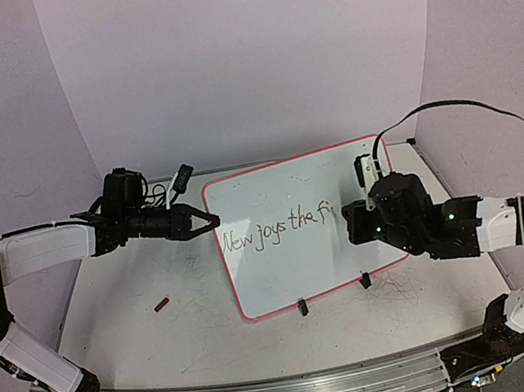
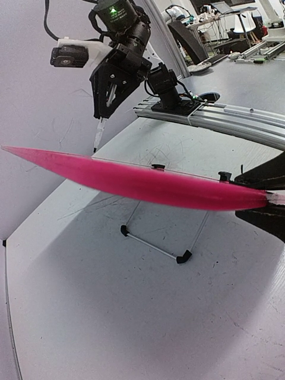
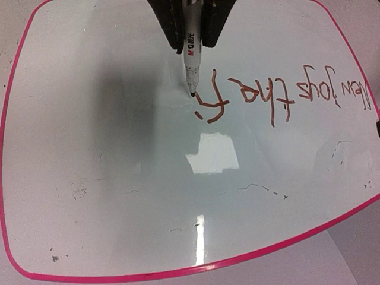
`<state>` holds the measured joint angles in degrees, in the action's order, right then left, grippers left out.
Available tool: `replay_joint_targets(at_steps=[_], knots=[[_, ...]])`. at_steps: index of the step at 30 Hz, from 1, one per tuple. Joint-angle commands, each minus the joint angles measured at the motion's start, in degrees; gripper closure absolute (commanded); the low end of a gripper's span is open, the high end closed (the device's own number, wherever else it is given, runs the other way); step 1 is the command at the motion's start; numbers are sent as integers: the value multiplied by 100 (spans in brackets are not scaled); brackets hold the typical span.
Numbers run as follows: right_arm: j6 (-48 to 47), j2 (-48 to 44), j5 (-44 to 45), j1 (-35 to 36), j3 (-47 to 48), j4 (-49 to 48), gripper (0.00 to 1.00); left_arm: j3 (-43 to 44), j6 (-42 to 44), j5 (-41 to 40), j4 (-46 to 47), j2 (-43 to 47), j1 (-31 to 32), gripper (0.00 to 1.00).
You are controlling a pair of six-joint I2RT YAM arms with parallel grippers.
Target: Write a sentence on the whiteboard
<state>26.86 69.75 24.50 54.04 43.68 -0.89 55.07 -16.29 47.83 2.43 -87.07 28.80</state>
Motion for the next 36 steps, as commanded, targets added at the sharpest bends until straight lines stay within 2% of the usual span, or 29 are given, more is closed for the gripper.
replay_joint_targets(at_steps=[1, 36], knots=[[-41, 8, 159, -9, 193, -69, 100, 179, 65, 5, -208, 14, 179, 92], [-202, 226, 448, -9, 298, -338, 100, 176, 74, 1, -208, 29, 188, 91]])
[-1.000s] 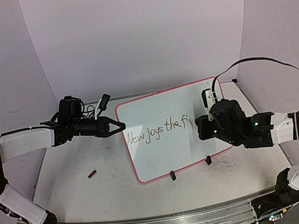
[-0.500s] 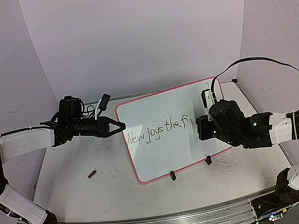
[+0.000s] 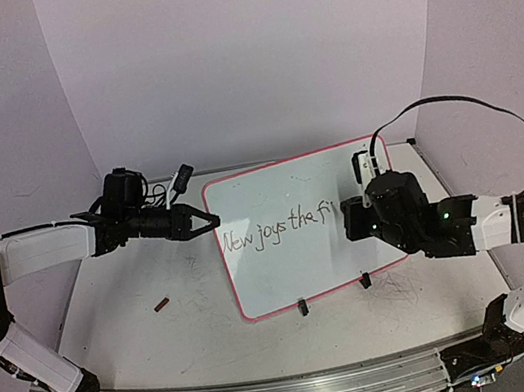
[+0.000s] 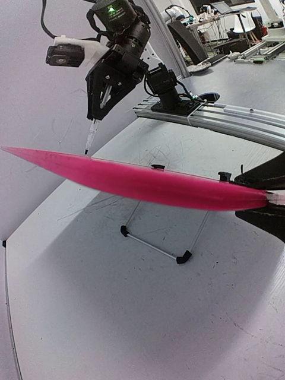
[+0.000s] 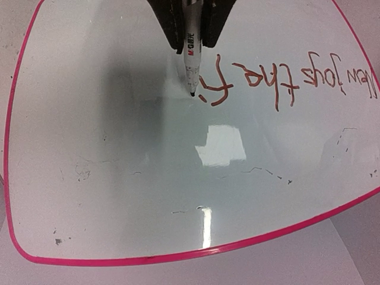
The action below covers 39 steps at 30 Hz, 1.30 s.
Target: Write a sentence on the whiteboard
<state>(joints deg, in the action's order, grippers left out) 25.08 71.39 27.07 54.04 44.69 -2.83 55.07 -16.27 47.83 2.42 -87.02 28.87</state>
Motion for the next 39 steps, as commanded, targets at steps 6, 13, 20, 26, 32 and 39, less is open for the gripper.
replay_joint_targets(at_steps=[6, 13, 20, 26, 32, 39], knots=[[50, 114, 160, -8, 112, -43, 100, 184, 72, 11, -206, 11, 180, 91], [110, 153, 119, -10, 84, 58, 100, 185, 72, 5, -206, -8, 180, 92], [269, 87, 1, -8, -2, 271, 100, 183, 64, 11, -206, -16, 180, 91], [343, 96, -116, -8, -65, 274, 100, 188, 63, 19, -206, -29, 180, 91], [359, 92, -165, -8, -48, 274, 100, 184, 63, 10, -206, -34, 180, 91], [436, 26, -168, -9, -118, 478, 100, 188, 63, 17, -206, -34, 180, 92]])
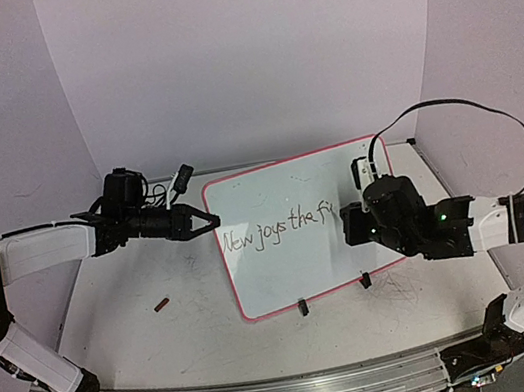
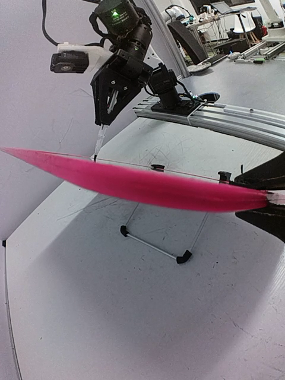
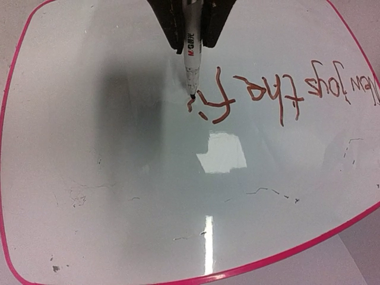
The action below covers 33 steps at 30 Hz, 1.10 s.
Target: Write a sentence on the whiteboard
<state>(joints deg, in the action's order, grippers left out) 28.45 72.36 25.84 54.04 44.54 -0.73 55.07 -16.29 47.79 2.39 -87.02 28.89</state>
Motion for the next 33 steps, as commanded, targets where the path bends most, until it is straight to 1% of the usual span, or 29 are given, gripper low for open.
replay_joint_targets(at_steps=[1, 9, 14, 20, 33], knots=[[107, -68, -54, -8, -107, 274, 100, 186, 65, 24, -204, -34, 178, 92], [117, -88, -43, -7, -84, 267, 100, 185, 65, 11, -204, -36, 182, 92], [42, -60, 27, -8, 30, -88, 100, 184, 66, 15, -204, -42, 179, 91], [-81, 99, 145, -8, 201, -213, 100, 185, 74, -13, -204, -7, 178, 92], [-156, 175, 456, -8, 346, -263, 100, 180, 76, 4, -204, 4, 180, 91]])
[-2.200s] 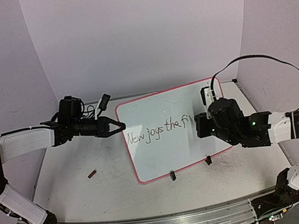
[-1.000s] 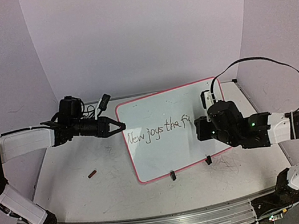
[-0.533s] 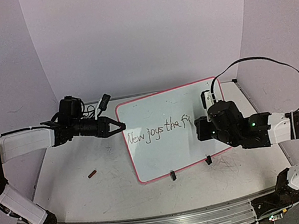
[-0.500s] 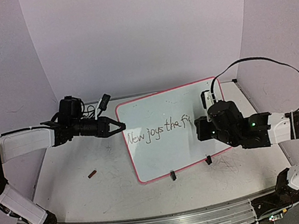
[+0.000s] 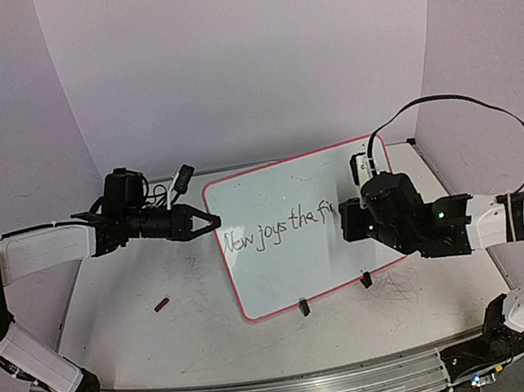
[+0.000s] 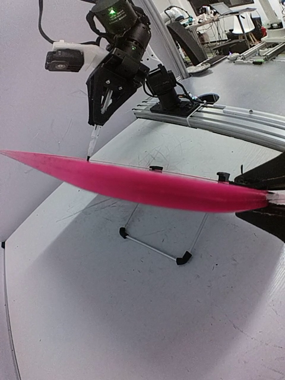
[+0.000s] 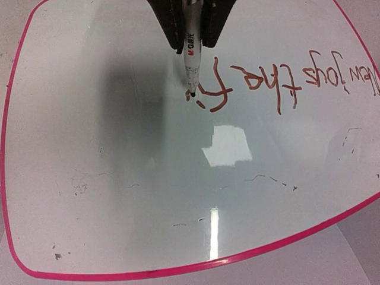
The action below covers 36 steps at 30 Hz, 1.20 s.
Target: Write a sentence on the whiteboard
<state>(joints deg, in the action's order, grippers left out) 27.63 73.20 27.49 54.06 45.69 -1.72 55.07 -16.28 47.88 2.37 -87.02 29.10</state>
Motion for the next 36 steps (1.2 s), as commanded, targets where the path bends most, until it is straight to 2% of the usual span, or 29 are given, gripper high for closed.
replay_joint_targets(at_steps=[1, 9, 29, 36], knots=[[-72, 86, 323, -10, 230, -164, 100, 174, 79, -7, -202, 10, 160, 91], [60, 30, 453, -11, 176, -8, 100, 179, 81, -9, -202, 7, 166, 92], [425, -198, -20, -10, -258, 415, 100, 183, 81, -7, -202, -21, 165, 91], [300, -387, -134, -12, -205, 172, 100, 187, 80, -13, -202, -35, 166, 91]])
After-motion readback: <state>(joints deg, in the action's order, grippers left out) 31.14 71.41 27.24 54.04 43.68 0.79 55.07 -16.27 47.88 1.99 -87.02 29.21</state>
